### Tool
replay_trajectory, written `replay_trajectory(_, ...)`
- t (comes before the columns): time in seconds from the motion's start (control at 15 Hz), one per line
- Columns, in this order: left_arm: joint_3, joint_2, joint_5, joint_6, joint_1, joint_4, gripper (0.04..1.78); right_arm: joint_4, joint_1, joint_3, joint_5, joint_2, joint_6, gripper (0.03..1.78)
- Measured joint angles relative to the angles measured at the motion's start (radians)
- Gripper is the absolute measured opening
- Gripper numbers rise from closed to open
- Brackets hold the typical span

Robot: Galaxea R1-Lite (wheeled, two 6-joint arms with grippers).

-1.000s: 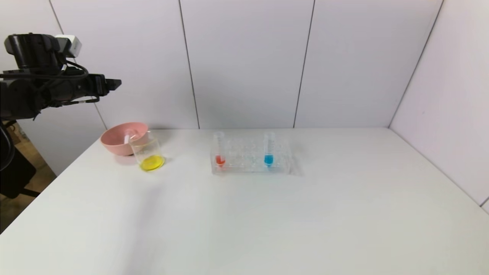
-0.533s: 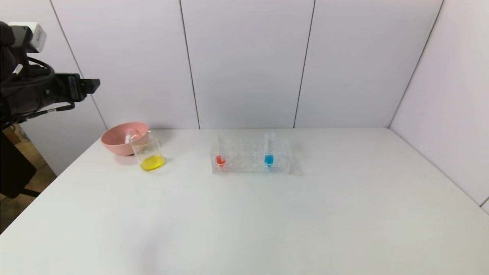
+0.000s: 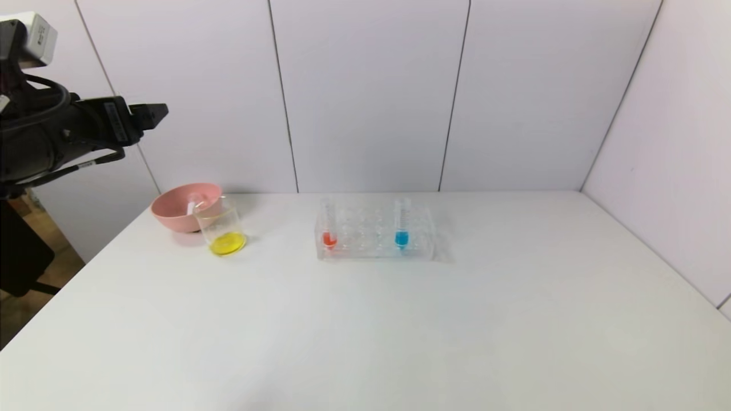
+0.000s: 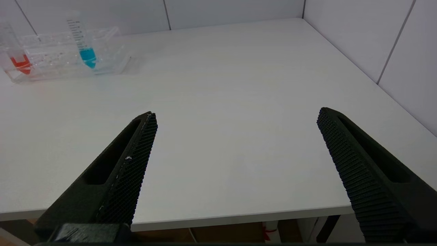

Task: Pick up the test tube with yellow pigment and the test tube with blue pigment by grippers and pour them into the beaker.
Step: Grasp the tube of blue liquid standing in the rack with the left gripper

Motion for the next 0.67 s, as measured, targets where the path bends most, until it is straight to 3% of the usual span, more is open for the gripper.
replay_trajectory(0.67,0.156,0.03,0.005,-0.217,-0.445,-0.018,1.78,0.0,0.0,0.0,0.0,0.0,0.0,1.71)
